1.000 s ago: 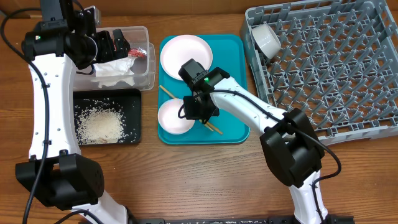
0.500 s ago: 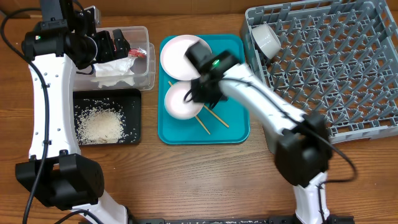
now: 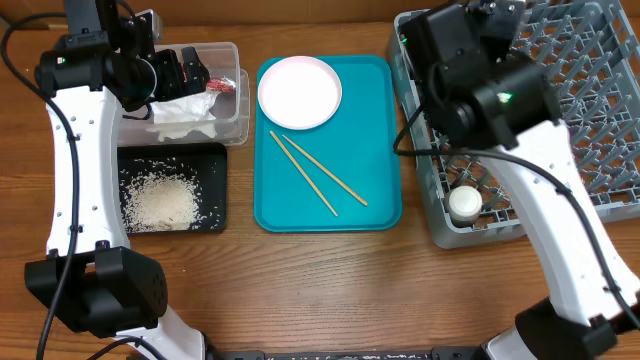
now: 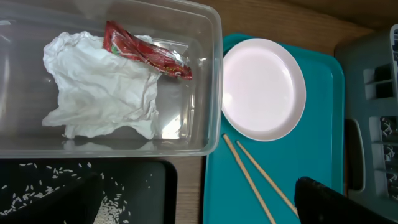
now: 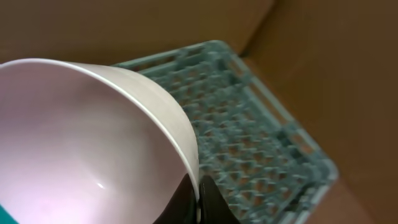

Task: Sort waste into correct bins and load items into the dishwasher
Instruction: 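Lift the white bowl and carry it right over the rack, then lower the white bowl into the rack and open the right gripper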

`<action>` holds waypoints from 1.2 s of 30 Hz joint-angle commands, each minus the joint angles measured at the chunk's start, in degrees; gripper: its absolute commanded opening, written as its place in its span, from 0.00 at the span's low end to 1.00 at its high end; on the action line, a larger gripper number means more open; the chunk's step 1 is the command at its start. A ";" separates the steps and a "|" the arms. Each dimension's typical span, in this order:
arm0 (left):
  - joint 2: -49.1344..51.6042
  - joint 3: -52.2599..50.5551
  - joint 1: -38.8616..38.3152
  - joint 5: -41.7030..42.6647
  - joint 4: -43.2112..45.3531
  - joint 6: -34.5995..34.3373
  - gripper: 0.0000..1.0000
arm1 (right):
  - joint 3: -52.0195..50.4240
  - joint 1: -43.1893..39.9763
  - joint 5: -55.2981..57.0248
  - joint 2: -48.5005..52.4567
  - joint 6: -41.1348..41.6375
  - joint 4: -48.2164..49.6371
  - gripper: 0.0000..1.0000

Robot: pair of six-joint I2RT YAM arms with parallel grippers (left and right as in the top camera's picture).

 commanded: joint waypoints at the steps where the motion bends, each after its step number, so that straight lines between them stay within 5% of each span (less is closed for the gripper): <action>1: -1.68 0.83 -0.02 -0.28 -0.11 0.68 1.00 | -6.16 0.07 19.52 2.32 7.21 0.26 0.04; 8: -1.68 0.83 -0.02 -0.28 -0.11 0.68 1.00 | -20.92 -2.45 28.52 2.38 24.48 4.04 0.04; 22: -1.68 0.83 -0.02 -0.28 -0.11 0.66 1.00 | -42.84 -4.90 25.55 2.71 14.53 38.86 0.04; 36: -1.68 0.83 -0.02 -0.28 -0.11 0.66 1.00 | -45.20 -8.96 15.21 3.56 14.12 43.65 0.04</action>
